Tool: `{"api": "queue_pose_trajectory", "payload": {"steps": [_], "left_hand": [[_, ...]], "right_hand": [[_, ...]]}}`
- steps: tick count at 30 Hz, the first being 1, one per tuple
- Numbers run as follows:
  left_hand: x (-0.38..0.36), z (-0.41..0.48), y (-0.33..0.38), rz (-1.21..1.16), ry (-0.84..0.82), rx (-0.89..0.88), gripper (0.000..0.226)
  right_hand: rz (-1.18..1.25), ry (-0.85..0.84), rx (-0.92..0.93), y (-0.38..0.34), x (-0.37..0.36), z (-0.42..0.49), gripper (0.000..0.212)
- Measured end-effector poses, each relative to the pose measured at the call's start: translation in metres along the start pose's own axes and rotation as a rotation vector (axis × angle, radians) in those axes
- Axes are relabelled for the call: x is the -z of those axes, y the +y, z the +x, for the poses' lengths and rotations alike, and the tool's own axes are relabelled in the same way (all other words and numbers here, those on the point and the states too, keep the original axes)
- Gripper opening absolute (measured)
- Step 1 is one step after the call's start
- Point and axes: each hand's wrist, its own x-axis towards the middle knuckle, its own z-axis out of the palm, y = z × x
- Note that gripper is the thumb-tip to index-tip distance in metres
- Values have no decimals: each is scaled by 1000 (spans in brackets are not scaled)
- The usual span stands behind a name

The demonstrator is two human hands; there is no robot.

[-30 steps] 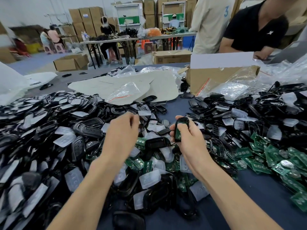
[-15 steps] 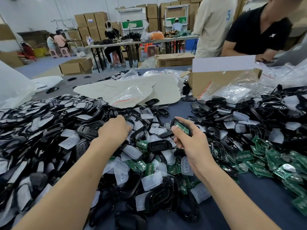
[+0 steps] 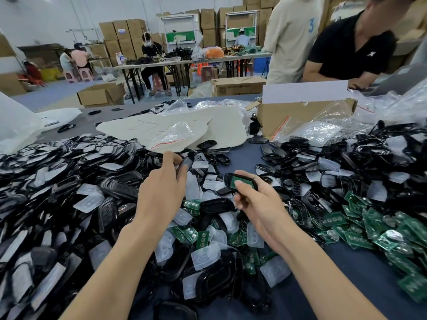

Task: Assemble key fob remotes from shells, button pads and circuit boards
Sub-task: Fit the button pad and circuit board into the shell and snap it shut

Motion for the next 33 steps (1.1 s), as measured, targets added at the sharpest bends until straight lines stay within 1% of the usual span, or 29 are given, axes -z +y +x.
{"api": "queue_pose_trajectory", "payload": {"steps": [3, 4, 8, 11, 14, 18, 21, 26, 29, 31, 33], "left_hand": [[-3, -5, 0, -66, 45, 25, 14], [-4, -8, 1, -131, 63, 45, 12], [-12, -19, 15, -561, 63, 153, 5], [-24, -27, 25, -706, 41, 140, 7], [-35, -36, 27, -710, 34, 100, 11], [-40, -44, 26, -700, 79, 48, 15], [-39, -45, 27, -769, 104, 75, 17], [-36, -44, 29, -819, 73, 122, 11], [-34, -46, 31, -834, 50, 133, 9], [-36, -46, 32, -841, 33, 134, 12], [-38, -46, 32, -843, 8, 135, 9]], "right_hand": [[-59, -4, 27, -2, 1, -1, 21], [-54, 2, 26, -3, 2, -1, 19], [-70, 4, -2, -4, 0, -3, 14], [-52, -11, 4, -4, -4, -6, 16], [41, -40, 8, -5, -4, -7, 15], [120, -64, 7, -6, -1, -6, 9], [52, -68, 43, -5, 2, -5, 17], [-154, -53, 131, -4, 6, -5, 11], [-292, -56, 155, -3, 5, -6, 14], [-312, -74, 140, -3, 3, -7, 18], [-292, -89, 118, -1, 2, -7, 19]]}}
